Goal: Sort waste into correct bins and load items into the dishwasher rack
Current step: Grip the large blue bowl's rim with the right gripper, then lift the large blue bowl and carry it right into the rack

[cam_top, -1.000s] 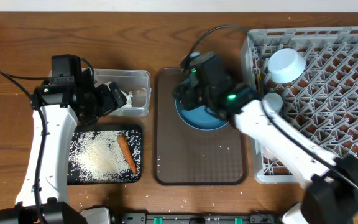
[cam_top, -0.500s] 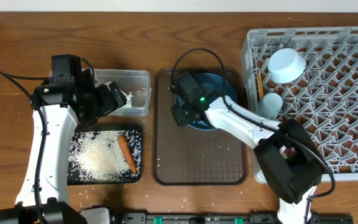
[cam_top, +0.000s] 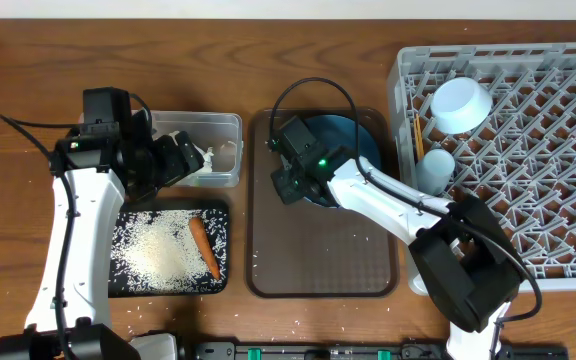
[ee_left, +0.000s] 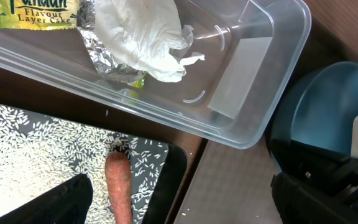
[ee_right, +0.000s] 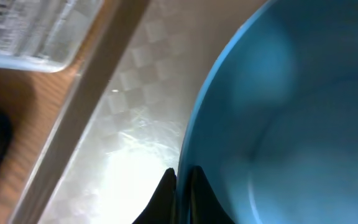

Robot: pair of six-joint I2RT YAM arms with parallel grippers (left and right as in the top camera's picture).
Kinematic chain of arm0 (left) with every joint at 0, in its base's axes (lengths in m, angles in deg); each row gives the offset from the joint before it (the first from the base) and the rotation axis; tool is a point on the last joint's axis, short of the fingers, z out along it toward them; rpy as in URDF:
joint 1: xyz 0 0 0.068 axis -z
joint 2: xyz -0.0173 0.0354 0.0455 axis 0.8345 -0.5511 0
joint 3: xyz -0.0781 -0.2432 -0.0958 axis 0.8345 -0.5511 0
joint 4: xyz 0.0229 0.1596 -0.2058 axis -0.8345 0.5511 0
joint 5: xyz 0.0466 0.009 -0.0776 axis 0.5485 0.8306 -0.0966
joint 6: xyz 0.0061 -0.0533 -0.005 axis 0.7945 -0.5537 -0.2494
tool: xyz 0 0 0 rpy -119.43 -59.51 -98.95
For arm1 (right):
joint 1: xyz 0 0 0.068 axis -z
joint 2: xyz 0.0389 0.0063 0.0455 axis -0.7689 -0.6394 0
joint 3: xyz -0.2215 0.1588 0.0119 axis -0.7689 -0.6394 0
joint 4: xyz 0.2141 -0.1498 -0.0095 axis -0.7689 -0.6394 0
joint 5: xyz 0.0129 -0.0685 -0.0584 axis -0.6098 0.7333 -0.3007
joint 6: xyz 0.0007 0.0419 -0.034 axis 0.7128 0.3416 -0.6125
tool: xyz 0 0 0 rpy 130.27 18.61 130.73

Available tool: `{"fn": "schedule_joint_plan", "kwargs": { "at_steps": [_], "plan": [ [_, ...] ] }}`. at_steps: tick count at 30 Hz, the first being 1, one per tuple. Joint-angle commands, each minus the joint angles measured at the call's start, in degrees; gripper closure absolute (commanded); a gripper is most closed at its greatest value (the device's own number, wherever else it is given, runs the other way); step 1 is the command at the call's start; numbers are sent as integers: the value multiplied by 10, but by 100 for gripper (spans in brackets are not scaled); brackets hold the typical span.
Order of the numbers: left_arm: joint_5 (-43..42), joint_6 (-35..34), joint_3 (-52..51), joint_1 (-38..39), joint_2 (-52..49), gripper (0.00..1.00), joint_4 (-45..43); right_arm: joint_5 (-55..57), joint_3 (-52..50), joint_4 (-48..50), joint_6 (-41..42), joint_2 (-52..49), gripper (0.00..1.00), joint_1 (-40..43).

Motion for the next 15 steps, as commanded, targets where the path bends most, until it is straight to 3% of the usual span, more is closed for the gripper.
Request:
{"fn": "schedule_joint_plan", "kwargs": {
  "at_steps": [1,15],
  "plan": [
    [6,6,3,-2,0,6,2,-109,0,0,6,20,99,-3],
    [5,6,3,-2,0,6,2,-265,0,-54,6,174,99,59]
  ]
}}
